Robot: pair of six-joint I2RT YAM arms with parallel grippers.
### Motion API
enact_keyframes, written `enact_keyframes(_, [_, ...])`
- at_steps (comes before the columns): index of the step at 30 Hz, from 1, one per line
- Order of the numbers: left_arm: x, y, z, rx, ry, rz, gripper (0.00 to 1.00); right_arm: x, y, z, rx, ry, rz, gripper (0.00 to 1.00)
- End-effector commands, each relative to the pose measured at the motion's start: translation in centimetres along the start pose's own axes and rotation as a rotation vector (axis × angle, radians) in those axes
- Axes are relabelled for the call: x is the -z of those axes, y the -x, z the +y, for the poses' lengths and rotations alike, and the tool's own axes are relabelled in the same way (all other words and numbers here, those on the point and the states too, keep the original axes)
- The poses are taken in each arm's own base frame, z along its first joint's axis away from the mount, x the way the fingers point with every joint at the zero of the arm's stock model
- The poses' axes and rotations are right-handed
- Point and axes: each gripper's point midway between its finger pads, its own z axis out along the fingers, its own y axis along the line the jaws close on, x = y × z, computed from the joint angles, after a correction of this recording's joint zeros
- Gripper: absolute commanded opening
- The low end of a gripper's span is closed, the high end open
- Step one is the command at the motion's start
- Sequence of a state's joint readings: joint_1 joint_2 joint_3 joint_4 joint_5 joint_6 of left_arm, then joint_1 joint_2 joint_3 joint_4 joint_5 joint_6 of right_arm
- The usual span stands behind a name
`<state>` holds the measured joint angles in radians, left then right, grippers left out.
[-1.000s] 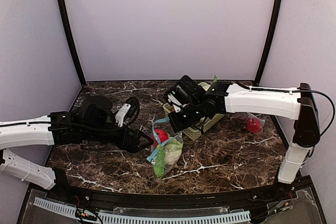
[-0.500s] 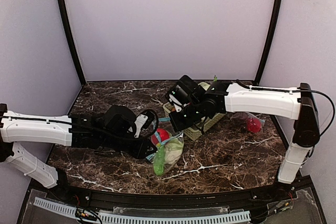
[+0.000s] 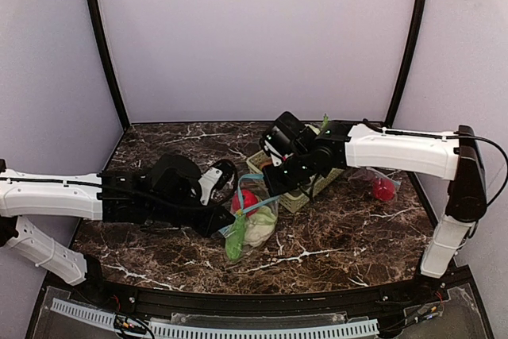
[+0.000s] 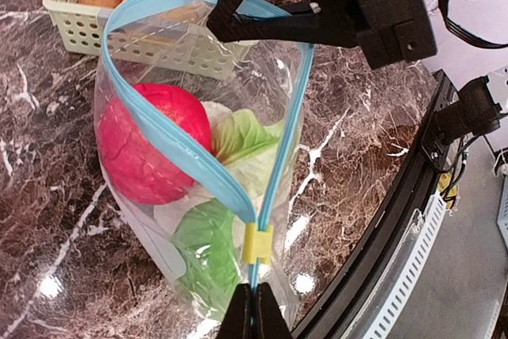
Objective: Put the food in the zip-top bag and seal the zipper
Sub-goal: Adjust the zipper food storage bag at the center of the board.
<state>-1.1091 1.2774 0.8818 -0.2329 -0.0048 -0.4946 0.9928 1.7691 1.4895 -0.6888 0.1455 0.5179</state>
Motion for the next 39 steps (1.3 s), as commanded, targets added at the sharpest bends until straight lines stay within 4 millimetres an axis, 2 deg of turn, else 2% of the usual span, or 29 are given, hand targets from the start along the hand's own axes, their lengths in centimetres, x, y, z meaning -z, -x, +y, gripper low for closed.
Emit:
enact_keyframes(1, [2.1,1.7,-1.5,-0.120,-0.043,-0.037,0.01,3.4,0.9,-2.5,-0.056,-0.030,-0.064,0.11])
enact_keyframes(4, [2.2,1.9,-2.9,-0.229,-0.103,-0.008,0.01,5.1,0.8,-2.5,-0.057,0.000,-0.085,0.20])
enact_keyframes(9, [2.7,2.4,-5.4,-0.407,-0.222,0.014,0.01,9.2,0.9,-2.5,-0.013,0.060,-0.146,0.52])
enact_keyframes(12, [3.4,2.7,-6.3,-0.521,-0.270,0.011,0.01,11.6,0.7,-1.9,0.087,0.136,-0.226,0.64])
enact_keyframes(13, [3.7,3.0,-6.7,-0.538,-0.295,0.006,0.01,12.8,1.0,-1.2,0.135,0.190,-0.270,0.64])
enact_keyframes(15, [4.2,3.3,-7.2,-0.582,-0.331,0.004,0.01,14.3,0.2,0.6,0.246,0.321,-0.331,0.63])
enact_keyframes(19, [5.4,3.8,-8.5,-0.636,-0.404,0.008,0.01,19.1,-1.1,4.8,0.438,0.629,-0.503,0.59])
enact_keyframes(21, [6.1,4.1,-9.0,-0.648,-0.430,0.012,0.01,20.4,-1.9,6.4,0.497,0.752,-0.525,0.56])
enact_keyframes(29, [8.3,4.7,-11.0,-0.677,-0.524,0.037,0.01,19.4,-3.1,10.7,0.627,0.921,-0.440,0.50])
enact_keyframes(35, [8.5,4.2,-11.7,-0.664,-0.578,0.061,0.01,18.9,-4.1,13.3,0.705,1.007,-0.382,0.47])
enact_keyframes(39, [8.8,4.3,-11.9,-0.657,-0.587,0.058,0.01,18.0,-4.8,13.8,0.717,1.029,-0.332,0.36])
